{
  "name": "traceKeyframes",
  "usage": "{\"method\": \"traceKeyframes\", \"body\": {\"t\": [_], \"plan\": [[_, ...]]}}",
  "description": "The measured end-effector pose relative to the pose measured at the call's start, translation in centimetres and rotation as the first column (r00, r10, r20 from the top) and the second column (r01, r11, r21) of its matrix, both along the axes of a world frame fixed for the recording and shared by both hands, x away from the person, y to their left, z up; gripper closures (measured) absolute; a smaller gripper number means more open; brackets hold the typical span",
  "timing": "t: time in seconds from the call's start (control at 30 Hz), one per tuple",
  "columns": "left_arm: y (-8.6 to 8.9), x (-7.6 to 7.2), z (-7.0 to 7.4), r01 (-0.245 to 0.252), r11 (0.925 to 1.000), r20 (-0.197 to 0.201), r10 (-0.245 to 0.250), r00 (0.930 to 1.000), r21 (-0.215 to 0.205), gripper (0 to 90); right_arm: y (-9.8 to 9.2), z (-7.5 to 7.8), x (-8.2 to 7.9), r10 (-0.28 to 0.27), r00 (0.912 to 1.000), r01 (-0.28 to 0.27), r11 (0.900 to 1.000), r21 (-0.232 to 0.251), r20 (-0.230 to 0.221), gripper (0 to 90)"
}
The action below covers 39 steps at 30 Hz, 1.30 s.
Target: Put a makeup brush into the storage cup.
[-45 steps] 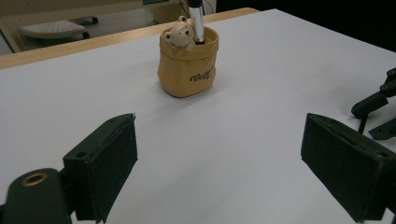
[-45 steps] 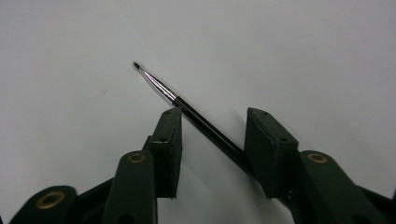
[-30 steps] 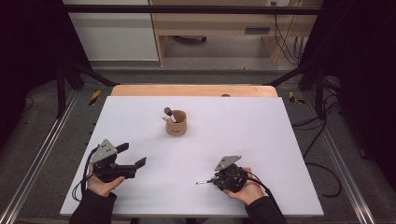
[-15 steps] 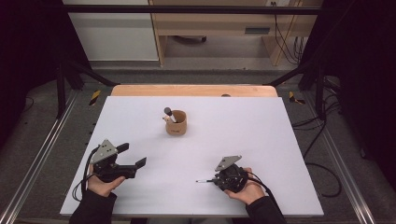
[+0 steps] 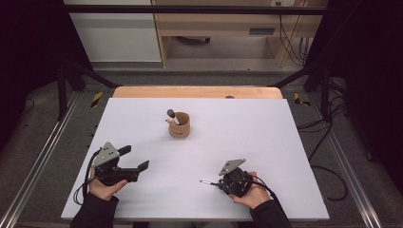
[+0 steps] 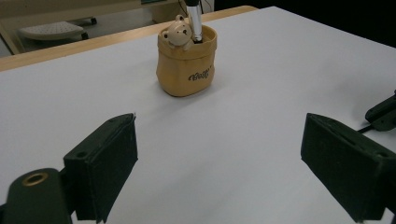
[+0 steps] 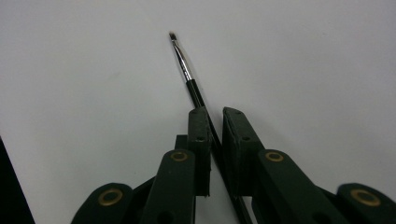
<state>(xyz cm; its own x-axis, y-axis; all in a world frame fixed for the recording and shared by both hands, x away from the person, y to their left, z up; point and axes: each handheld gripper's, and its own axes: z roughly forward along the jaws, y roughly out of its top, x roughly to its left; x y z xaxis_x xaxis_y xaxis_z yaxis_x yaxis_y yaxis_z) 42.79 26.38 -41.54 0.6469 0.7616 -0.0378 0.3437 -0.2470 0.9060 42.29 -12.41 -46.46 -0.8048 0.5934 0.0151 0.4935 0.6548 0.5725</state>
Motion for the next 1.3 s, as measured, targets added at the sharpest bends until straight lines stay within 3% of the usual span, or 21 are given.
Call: {"method": "traceKeyframes", "body": {"t": [0.53,0.8,1.03,1.3], "plan": [[0.0,-0.1,0.1,-0.002,1.0000,0.005,0.002,1.0000,0.002,10.4,-0.1,0.0,0.0,-0.038,0.9993,0.038,0.999,-0.005,-0.007,84.8],[-0.2,0.0,0.0,0.003,1.0000,0.002,-0.003,1.0000,0.008,10.4,0.1,1.2,0.0,-0.036,0.9991,0.037,0.999,0.008,-0.022,68.9],[-0.1,-0.1,0.2,0.003,1.0000,0.003,-0.003,1.0000,0.002,10.4,0.7,2.9,1.1,-0.010,0.9980,0.006,0.998,-0.063,-0.063,65.8],[-0.2,-0.1,0.2,0.004,1.0000,0.003,-0.004,1.0000,0.006,10.5,1.3,2.7,1.7,0.004,0.9912,-0.024,0.988,-0.154,-0.132,67.8]]}}
